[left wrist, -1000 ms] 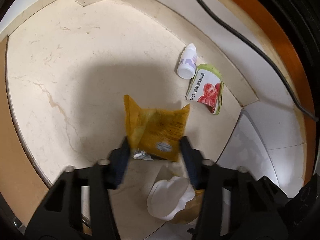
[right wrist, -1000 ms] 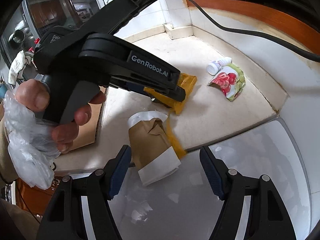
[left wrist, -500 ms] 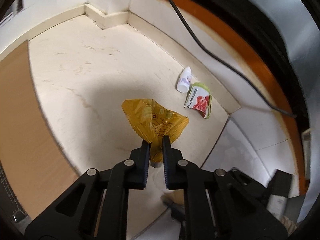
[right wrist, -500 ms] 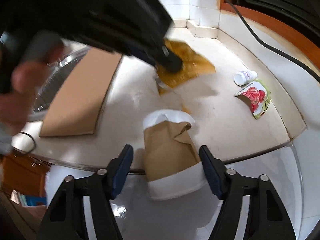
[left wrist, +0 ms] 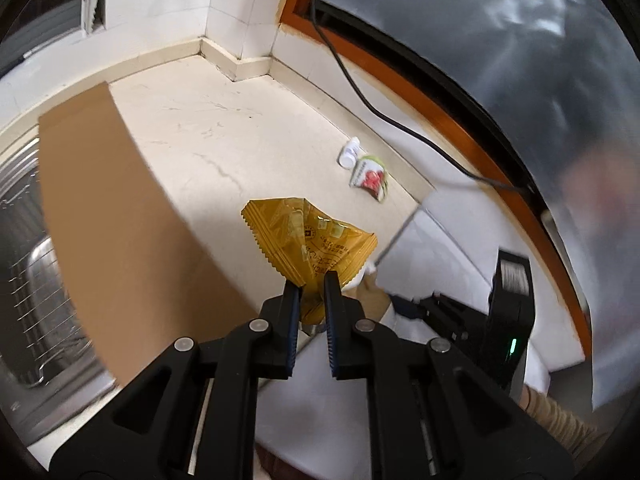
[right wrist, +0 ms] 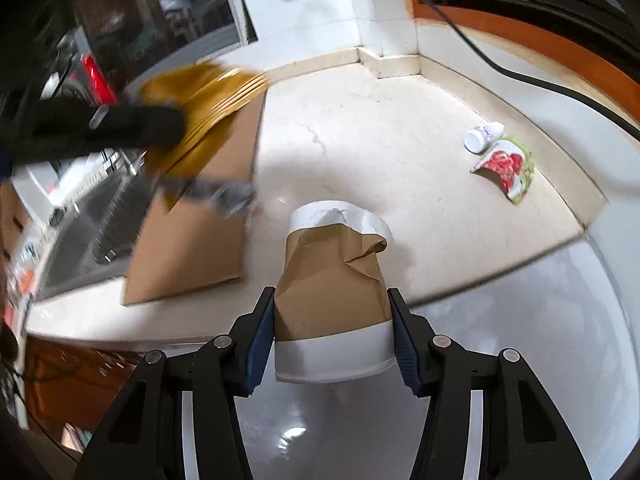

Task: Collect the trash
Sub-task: 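Carry cup and wrapper down to the floor bin and open both grippers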

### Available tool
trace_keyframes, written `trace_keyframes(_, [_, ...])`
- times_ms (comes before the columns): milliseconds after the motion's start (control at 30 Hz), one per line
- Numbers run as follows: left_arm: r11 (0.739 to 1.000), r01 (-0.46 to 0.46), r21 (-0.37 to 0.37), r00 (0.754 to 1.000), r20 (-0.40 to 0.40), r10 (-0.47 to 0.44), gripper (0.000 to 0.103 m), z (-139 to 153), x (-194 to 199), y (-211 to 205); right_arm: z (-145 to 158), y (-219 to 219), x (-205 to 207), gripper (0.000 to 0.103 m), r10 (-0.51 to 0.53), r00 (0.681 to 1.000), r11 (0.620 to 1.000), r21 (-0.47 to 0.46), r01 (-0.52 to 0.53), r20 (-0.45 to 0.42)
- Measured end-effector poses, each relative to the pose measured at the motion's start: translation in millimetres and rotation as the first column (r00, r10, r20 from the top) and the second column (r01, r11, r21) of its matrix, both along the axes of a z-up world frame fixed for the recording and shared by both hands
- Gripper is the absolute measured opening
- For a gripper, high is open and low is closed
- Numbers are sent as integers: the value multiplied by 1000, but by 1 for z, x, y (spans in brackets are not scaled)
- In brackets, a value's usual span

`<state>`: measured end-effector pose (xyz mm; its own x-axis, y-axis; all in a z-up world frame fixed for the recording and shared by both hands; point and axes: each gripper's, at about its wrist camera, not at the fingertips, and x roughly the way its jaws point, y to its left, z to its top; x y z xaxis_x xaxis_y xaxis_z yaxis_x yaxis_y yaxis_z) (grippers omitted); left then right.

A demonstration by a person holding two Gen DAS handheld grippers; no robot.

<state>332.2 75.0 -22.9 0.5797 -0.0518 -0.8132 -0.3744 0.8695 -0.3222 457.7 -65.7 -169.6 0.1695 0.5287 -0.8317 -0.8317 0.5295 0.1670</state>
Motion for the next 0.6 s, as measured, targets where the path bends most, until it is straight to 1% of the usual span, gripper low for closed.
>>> trace_keyframes(67, [1000,27,15,1000,5,-27,9,8,-29,-9,10,-8,-14,53,-38,999,999,19,38,-25])
trace_keyframes(200, [997,68,41,998,14,-68,9,19,-81,-21,35,-24,-59,53,-77,996,996,48,79,-47])
trace_keyframes(333, [993,100,66,995,18,-101,9,25,-143,-32,47,-28,-111,53,-118,991,991,54,122,-61])
trace_keyframes(467, [989,125,79,992,13,-127,9,21,-203,-39,51,-34,-169,53,-171,982,983,45,175,-84])
trace_keyframes(600, [981,168,97,986,-10,-168,9,4,-254,-48,46,-40,-224,53,-220,972,974,27,223,-87])
